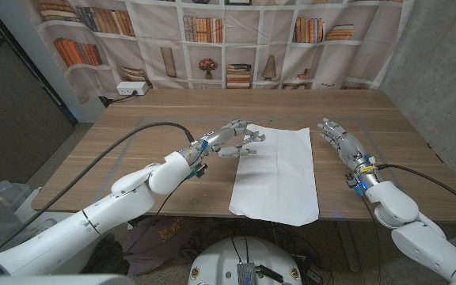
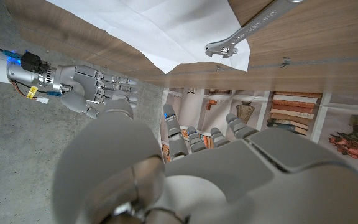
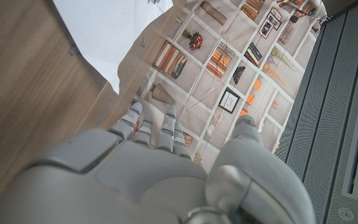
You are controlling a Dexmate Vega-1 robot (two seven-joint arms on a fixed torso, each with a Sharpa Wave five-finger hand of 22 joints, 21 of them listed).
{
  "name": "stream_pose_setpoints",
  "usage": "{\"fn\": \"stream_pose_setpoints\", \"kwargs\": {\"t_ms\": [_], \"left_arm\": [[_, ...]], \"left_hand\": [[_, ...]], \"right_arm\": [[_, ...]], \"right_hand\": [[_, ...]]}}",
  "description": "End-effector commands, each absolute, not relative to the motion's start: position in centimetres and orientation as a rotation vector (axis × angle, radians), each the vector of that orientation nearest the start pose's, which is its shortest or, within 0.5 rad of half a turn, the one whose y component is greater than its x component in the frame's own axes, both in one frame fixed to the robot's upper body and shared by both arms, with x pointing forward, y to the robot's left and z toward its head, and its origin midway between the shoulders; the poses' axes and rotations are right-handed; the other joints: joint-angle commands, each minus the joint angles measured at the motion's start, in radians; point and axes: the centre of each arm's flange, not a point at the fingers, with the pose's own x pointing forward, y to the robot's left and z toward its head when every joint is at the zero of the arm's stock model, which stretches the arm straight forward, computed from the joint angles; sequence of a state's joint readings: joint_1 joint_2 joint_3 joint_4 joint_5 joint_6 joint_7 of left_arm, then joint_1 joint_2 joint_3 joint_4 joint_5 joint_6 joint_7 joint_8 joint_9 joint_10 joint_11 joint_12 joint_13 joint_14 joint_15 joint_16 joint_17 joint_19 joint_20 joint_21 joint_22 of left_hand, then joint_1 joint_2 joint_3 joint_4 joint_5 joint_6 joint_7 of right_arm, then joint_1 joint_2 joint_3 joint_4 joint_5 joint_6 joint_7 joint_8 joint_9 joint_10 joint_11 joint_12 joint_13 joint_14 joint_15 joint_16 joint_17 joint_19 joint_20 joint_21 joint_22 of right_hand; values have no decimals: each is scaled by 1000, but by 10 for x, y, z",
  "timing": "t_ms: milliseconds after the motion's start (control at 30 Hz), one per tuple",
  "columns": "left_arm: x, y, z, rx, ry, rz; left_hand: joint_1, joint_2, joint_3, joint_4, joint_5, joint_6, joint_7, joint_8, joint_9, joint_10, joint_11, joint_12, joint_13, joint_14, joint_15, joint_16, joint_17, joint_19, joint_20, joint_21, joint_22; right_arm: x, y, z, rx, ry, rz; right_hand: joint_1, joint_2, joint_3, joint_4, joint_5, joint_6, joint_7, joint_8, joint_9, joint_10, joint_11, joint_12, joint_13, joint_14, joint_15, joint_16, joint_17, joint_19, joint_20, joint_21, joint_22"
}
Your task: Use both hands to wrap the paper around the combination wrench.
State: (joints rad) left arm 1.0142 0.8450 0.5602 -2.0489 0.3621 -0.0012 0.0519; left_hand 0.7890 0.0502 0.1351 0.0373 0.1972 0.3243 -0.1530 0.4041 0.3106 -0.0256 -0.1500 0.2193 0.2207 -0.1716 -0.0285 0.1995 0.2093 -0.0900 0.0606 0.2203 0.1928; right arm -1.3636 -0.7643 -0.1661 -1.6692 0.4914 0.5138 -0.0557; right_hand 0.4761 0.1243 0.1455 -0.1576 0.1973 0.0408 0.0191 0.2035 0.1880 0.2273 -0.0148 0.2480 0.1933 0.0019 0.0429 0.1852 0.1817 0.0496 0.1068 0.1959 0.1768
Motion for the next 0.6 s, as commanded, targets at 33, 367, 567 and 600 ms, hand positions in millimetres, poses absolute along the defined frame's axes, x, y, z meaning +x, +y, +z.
{"fn": "stream_pose_setpoints", "kwargs": {"t_ms": [33,367,567,600], "left_arm": [[493,144,-46,1094,-852,-343],[487,153,-50,1050,-854,-347],[484,155,-53,1048,-855,-338],[484,155,-53,1046,-855,-335]], "left_hand": [[-6,0,-7,4,9,28,14,16,-2,-4,-2,3,5,-56,3,-4,0,-21,3,-6,4],[-9,5,-10,7,13,49,24,16,-11,3,-1,6,5,-52,2,1,0,-24,6,-5,4],[-9,1,-13,5,13,49,-9,13,-15,2,-4,6,5,-50,3,2,0,-24,7,-4,5],[-10,0,-14,4,13,49,-10,12,-16,3,-4,6,5,-45,-1,4,-1,-24,6,-4,5]], "right_arm": [[502,-350,-111,-256,-696,178],[494,-346,-113,-293,-707,194],[486,-346,-115,-315,-720,197],[484,-346,-115,-327,-726,196]], "right_hand": [[21,-1,5,-6,3,3,-10,1,4,22,-2,8,4,0,-7,2,-1,-2,-5,1,3],[31,-3,9,-7,4,6,-15,2,4,29,-6,11,4,3,-9,3,-1,-1,-6,1,3],[38,-4,12,-8,5,9,-16,3,5,33,-12,12,4,7,-10,4,-1,3,-11,3,3],[41,-4,14,-8,5,11,-17,3,5,38,-11,14,4,10,-12,5,-2,4,-12,3,3]]}}
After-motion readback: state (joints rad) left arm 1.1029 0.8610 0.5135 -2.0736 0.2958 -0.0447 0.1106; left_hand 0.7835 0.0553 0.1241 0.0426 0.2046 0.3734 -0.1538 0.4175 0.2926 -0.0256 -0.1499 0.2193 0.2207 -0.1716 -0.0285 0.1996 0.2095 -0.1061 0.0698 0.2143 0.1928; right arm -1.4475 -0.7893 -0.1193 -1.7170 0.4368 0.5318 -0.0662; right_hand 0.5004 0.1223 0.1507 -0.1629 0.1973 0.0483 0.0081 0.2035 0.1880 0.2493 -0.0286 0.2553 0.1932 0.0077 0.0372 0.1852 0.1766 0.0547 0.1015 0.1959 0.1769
